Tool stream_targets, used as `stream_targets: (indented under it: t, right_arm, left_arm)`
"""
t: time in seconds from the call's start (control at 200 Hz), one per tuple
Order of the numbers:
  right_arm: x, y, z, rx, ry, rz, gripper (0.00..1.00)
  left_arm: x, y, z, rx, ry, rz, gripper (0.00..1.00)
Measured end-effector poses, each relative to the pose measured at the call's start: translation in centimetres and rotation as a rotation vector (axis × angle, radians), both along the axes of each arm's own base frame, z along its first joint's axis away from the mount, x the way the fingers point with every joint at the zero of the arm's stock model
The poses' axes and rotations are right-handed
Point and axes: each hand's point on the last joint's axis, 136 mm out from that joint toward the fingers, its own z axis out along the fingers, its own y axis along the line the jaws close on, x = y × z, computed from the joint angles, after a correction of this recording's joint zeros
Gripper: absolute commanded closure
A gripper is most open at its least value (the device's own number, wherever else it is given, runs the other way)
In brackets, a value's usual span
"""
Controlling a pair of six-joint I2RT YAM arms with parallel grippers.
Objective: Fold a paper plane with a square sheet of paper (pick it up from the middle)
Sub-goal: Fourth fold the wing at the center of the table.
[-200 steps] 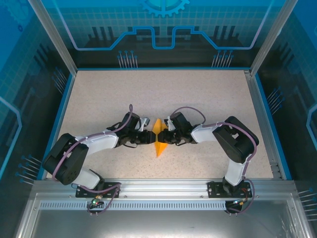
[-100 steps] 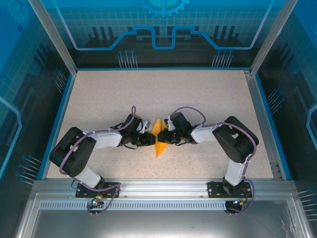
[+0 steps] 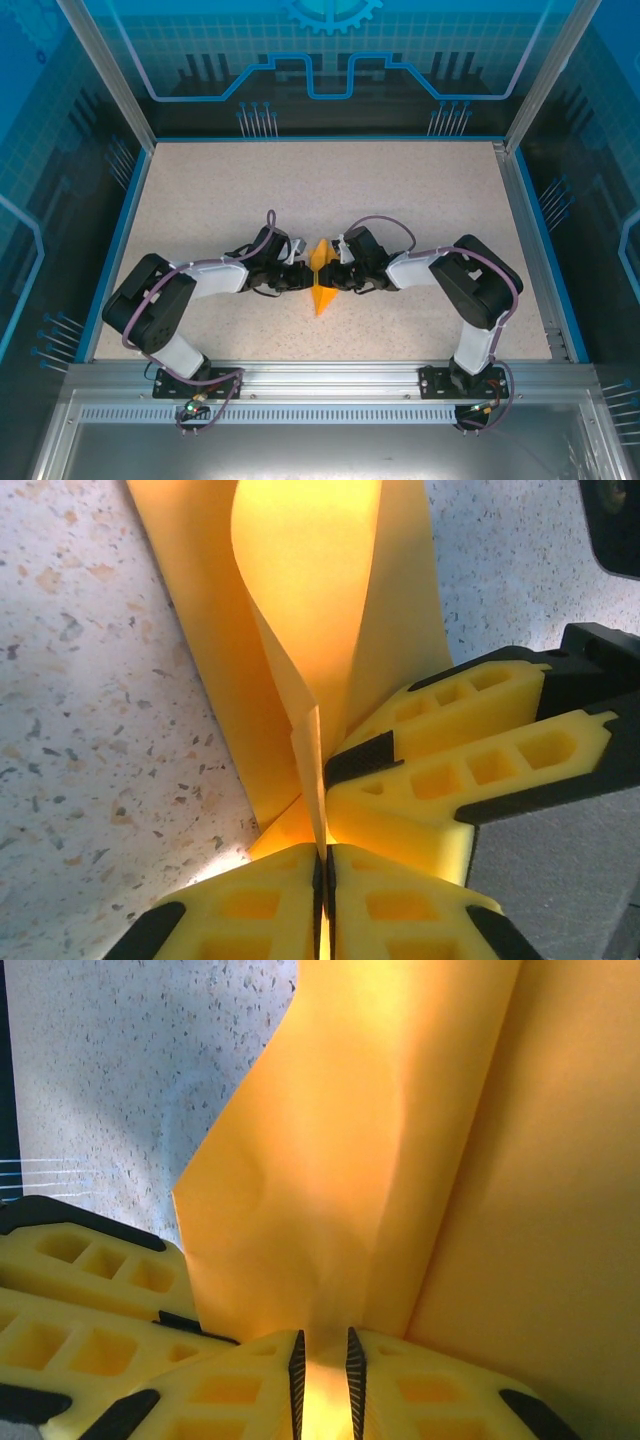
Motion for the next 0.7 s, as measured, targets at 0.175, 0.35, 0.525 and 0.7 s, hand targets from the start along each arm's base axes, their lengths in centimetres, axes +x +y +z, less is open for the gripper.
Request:
stream_targets:
  t: [0.175, 0.35, 0.525, 0.7]
  right_arm:
    - [-0.2, -0.2, 0.3, 0.01, -0.014, -0.004, 0.75]
    - [-0.3, -0.4, 0.8, 0.019, -0.029, -0.008, 0.75]
    - [-0.4, -0.5, 1.6, 0.033, -0.047, -0.008, 0.74]
    - [-0.5, -0.6, 1.6, 0.033, -0.047, -0.008, 0.75]
  left_arm:
    - [0.3, 0.0, 0.0, 0.005, -0.003, -0.003, 0.89]
    - [0.7, 0.0, 0.0, 0.007, -0.011, -0.008, 0.89]
    - [0.9, 0.0, -0.3, 0.011, -0.008, -0.008, 0.89]
    - [1.2, -0.2, -0.7, 0.02, -0.009, -0.022, 0.89]
